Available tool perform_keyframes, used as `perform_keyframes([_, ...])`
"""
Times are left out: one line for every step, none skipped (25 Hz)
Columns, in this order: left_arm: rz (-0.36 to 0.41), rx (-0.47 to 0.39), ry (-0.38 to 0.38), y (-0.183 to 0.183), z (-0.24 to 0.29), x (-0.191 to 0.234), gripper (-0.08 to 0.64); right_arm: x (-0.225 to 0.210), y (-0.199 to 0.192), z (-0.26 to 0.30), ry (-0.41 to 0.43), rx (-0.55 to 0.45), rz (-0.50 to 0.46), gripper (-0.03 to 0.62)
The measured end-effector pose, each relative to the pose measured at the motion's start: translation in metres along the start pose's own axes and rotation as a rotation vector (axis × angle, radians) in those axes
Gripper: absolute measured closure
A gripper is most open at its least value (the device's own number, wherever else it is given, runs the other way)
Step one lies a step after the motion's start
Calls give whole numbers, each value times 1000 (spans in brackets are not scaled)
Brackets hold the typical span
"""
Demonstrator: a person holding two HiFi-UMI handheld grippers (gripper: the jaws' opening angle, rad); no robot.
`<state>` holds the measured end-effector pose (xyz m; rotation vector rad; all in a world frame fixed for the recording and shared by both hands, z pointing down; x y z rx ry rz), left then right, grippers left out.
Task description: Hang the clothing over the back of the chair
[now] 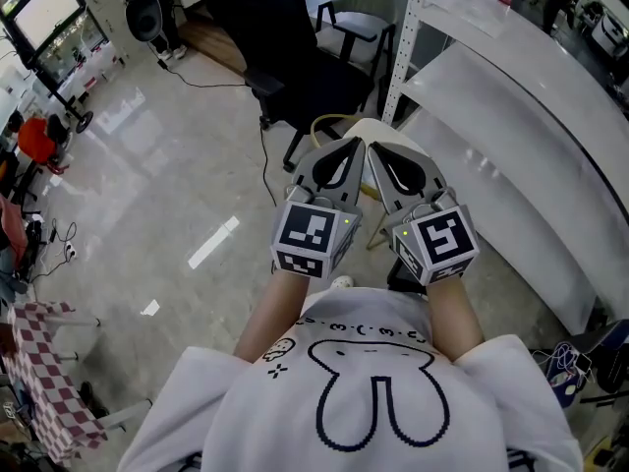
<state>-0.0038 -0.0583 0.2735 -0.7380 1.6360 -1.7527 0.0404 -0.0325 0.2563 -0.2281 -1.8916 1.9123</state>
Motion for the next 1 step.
perform_keyframes([3,-2,-1,1,-1,-1,537,1,1,-1,-2,-3,-1,597])
Point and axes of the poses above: the fingertips, and each gripper's own axes: z forward along the fingers, x to its left, y out of its top, the point moved 3 cm from there along -z, backward along the fingers, and after that the axes turned 6 degrees about x, right-handed, at the moved point
